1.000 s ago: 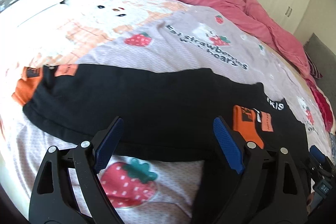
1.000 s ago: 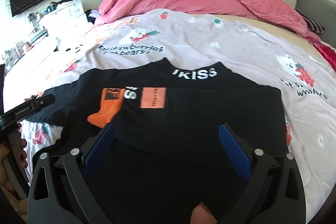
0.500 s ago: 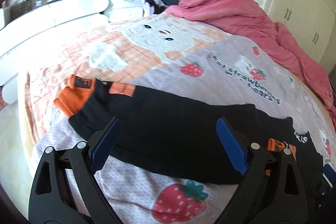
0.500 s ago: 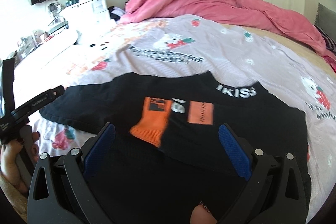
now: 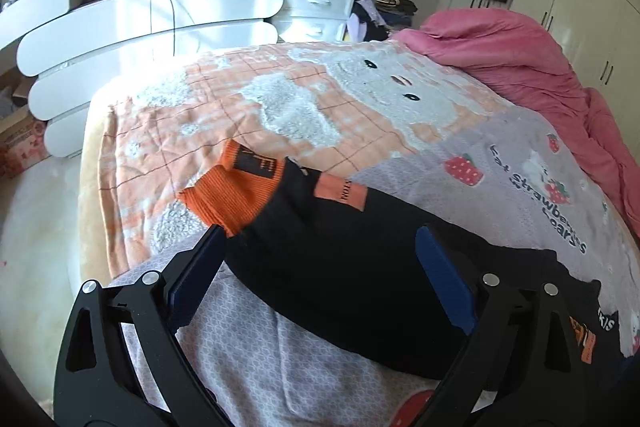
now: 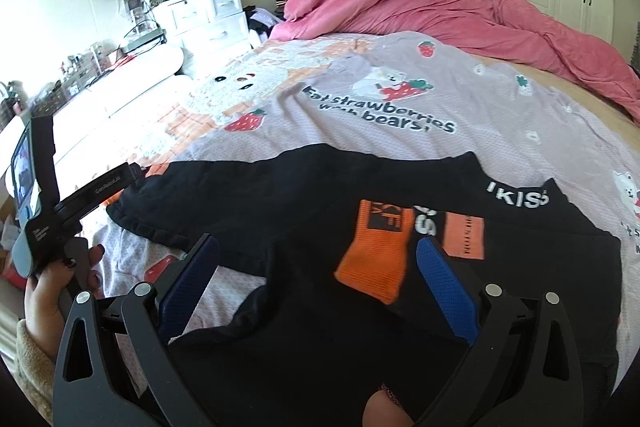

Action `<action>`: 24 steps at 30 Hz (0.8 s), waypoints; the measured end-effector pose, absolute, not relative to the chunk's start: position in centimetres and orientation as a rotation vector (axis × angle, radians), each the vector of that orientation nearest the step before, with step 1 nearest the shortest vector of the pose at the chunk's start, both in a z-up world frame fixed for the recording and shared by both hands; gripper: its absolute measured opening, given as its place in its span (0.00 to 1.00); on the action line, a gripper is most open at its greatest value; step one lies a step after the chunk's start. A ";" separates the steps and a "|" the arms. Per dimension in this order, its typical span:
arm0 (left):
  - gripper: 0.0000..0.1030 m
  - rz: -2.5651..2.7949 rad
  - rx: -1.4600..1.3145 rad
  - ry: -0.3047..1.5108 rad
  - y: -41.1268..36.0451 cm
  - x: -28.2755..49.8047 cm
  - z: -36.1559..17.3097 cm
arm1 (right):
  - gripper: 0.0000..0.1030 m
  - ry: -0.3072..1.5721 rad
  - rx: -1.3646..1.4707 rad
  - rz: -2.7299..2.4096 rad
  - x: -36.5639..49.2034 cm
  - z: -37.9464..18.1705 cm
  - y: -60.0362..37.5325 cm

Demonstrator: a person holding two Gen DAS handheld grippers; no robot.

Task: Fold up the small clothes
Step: 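Grasp the other sleeve's orange cuff with the left gripper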

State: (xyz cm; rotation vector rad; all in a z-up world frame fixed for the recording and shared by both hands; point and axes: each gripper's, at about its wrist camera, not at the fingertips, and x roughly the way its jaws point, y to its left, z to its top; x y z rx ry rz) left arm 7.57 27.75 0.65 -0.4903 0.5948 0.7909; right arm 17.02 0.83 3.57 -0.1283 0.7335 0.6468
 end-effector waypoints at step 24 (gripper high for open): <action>0.85 0.851 -0.637 0.653 32.6 8.7 -3.2 | 0.96 0.814 -0.023 0.614 18.7 1.1 -0.1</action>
